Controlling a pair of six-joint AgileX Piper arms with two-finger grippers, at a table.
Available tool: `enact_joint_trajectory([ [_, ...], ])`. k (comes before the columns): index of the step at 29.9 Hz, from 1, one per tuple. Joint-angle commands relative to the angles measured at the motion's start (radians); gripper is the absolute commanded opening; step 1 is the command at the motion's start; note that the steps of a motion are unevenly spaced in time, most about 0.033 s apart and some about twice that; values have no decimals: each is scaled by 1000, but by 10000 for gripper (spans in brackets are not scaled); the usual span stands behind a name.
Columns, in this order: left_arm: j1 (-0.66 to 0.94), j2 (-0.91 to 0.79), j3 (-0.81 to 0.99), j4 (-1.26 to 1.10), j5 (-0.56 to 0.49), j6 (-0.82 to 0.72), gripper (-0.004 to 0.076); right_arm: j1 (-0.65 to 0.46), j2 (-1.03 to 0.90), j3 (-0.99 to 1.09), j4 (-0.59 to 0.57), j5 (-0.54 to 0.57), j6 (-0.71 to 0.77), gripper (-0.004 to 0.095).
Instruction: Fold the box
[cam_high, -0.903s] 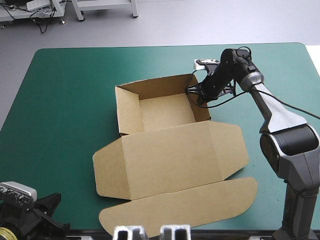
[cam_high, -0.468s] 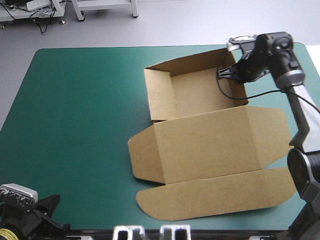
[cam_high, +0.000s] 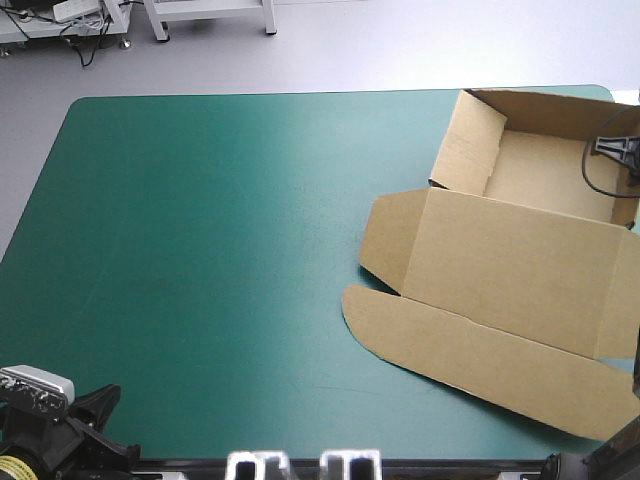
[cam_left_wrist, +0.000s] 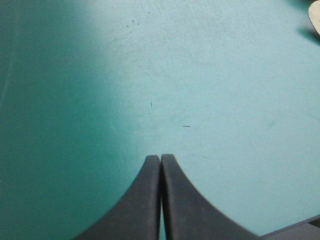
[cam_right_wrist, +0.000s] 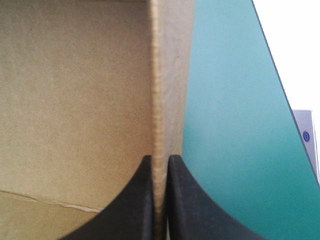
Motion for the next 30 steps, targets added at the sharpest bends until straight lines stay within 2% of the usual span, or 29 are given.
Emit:
enact_joint_trajectory([
  [1, -4, 17, -21, 1, -64, -15, -10, -55, -19, 33, -3, -66, -12, -19],
  [4, -4, 17, -21, 7, -64, -15, -10, -64, 19, 45, -34, -71, -23, -16],
  [7, -4, 17, -21, 7, -64, -15, -10, -62, 62, 45, -78, -43, -57, 39],
  [11, -4, 17, -21, 7, -57, -15, -10, -62, 112, 45, -114, 1, -59, 264],
  [15, -4, 17, -19, 28, -25, -15, -10, -62, 125, 45, -88, -1, -85, 407],
  [26, -4, 17, -2, 50, -19, -15, -10, -64, -6, -59, -92, 7, -98, 413],
  [30, -4, 17, -2, 50, -47, -11, -10, -64, -105, -64, 13, 9, -93, 402],
])
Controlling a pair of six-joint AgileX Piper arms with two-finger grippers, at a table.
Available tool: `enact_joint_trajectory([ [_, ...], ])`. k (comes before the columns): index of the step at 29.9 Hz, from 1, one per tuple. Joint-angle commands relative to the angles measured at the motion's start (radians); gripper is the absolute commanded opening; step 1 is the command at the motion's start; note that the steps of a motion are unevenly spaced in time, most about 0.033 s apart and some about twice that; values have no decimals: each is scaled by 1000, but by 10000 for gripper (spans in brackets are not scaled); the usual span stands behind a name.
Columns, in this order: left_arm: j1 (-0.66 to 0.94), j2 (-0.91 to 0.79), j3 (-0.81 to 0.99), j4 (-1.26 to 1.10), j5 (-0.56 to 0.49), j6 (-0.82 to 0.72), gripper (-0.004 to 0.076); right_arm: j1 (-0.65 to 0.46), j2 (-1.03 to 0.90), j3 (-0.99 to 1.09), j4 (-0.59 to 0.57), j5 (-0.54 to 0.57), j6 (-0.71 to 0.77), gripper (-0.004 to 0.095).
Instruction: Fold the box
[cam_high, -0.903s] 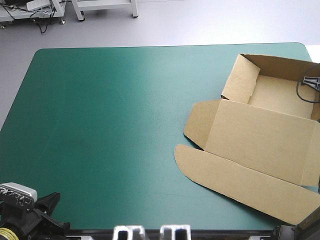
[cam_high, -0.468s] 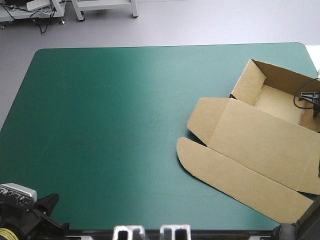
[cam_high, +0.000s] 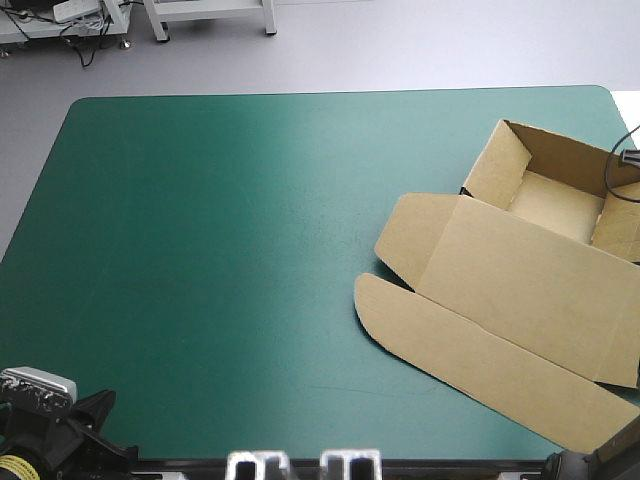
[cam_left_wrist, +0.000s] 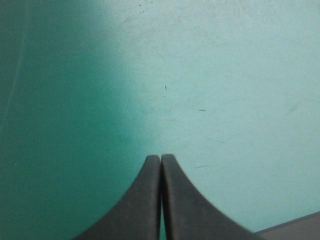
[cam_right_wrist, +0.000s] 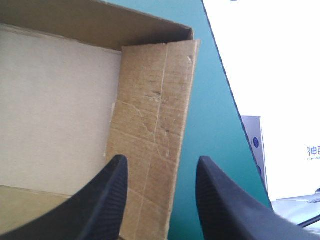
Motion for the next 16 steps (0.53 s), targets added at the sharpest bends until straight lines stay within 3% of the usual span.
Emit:
enact_joint_trajectory([
  [1, -4, 17, -22, 9, -84, -8, -10, -2, -137, -31, 112, 13, 2, 376],
  [4, -4, 17, -22, 49, -86, -10, -10, 29, -225, -3, 271, 13, -67, 133],
  [5, -4, 17, -22, 68, -86, -11, -10, 51, -259, 15, 293, 13, -88, 27],
  [6, -4, 17, -21, 91, -86, -11, -10, 78, -294, 39, 305, 13, -89, -14],
  [12, -4, 17, -21, 131, -90, -12, -10, 257, -514, 268, 308, 13, -89, -5],
  [16, -4, 17, -4, 129, -98, -33, -10, 305, -679, 449, 306, -13, -84, -5],
])
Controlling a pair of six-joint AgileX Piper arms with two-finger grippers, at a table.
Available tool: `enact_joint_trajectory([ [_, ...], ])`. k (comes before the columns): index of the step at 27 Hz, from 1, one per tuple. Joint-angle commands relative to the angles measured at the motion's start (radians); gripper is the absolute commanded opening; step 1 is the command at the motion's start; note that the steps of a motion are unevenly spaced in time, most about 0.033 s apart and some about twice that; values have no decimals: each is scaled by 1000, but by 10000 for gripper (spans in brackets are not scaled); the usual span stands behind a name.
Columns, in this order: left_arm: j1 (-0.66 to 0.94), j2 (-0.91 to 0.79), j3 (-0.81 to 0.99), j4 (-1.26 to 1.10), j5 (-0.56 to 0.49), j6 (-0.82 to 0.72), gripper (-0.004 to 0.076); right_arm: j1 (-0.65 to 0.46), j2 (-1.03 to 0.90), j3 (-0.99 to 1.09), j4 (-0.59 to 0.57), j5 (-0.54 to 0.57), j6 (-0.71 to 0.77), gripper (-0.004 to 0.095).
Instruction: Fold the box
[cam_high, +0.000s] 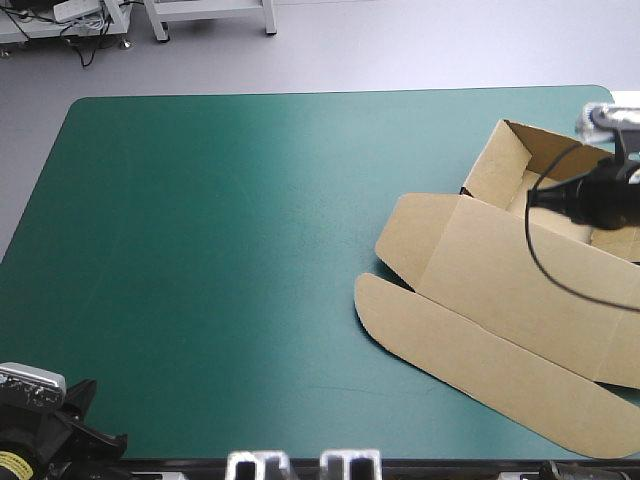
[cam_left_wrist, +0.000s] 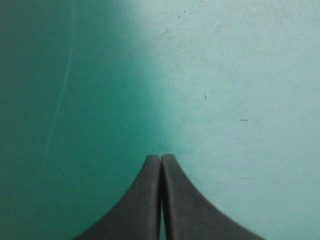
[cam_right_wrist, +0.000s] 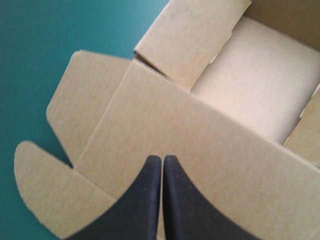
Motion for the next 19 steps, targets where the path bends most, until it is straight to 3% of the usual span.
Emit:
enact_joint_trajectory([
  [1, -4, 17, -1, 8, -71, -33, -10, 19, -162, 127, 6, -35, 0, -5],
  [9, -4, 17, 57, -11, -160, -48, -10, 19, -508, 509, -123, -116, 40, -5],
  [19, -4, 17, 94, -59, -172, -48, -10, 19, -815, 858, -114, -164, 64, -5],
])
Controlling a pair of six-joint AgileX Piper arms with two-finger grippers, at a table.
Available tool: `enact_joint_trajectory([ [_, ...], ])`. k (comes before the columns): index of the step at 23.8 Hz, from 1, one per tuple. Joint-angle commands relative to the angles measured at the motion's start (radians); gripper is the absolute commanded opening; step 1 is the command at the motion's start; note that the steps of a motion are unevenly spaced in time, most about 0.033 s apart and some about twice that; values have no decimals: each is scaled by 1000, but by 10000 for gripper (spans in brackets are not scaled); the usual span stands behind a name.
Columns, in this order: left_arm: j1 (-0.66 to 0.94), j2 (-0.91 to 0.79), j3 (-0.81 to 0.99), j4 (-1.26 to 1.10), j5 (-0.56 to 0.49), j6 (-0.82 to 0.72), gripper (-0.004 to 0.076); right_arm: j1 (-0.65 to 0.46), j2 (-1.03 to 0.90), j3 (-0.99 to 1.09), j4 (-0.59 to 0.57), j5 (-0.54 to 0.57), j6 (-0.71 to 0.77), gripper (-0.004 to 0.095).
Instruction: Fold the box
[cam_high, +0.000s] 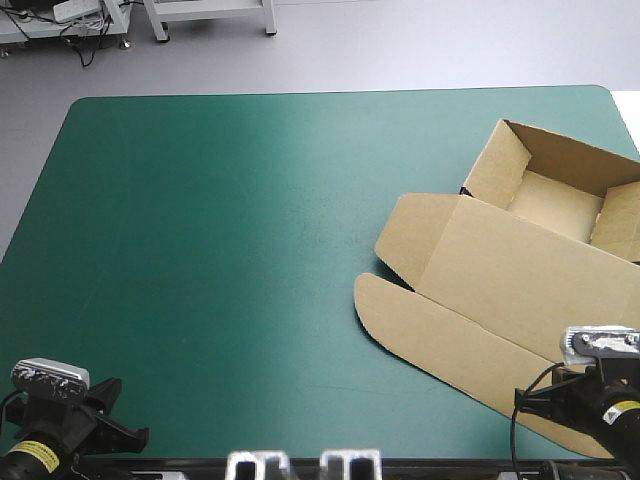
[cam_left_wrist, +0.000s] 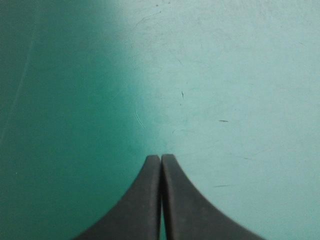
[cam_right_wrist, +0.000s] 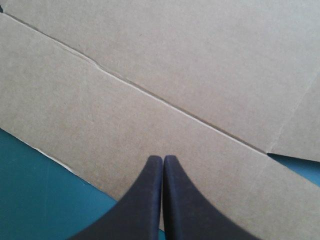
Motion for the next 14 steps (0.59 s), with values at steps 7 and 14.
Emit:
enact_joint_trajectory([
  [7, -4, 17, -21, 13, -69, -10, -10, 3, -71, 77, 57, -139, 11, -5],
  [14, -4, 17, -21, 6, -69, -10, -10, 3, -75, 80, 49, -135, 14, -5],
])
